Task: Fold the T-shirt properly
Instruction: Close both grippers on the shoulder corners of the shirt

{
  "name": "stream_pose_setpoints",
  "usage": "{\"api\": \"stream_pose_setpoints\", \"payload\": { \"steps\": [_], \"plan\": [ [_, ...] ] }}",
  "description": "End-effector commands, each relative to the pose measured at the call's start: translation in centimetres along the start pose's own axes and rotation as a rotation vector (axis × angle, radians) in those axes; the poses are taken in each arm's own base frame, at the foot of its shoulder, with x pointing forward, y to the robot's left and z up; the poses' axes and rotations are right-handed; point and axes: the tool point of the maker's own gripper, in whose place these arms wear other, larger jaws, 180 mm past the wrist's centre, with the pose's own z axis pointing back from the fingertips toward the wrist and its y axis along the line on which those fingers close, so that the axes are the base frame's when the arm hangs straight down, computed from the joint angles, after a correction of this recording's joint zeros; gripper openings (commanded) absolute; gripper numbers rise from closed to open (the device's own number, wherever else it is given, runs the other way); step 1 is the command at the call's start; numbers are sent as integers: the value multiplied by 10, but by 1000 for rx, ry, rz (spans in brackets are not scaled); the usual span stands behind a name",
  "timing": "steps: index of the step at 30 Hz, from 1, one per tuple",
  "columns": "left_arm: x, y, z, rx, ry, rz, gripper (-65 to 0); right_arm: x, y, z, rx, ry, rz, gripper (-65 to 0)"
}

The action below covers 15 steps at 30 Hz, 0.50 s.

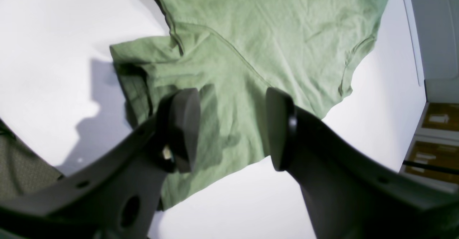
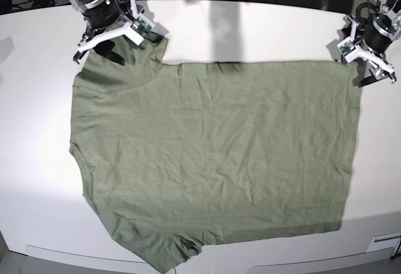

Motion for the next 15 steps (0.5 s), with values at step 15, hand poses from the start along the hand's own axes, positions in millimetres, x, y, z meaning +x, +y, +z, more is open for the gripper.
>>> {"api": "stream_pose_setpoints", "payload": {
  "steps": [15],
  "plan": [
    [7, -40, 2, -34, 8, -245, -332, 10, -9, 2, -29, -42, 3, -348]
  ]
}}
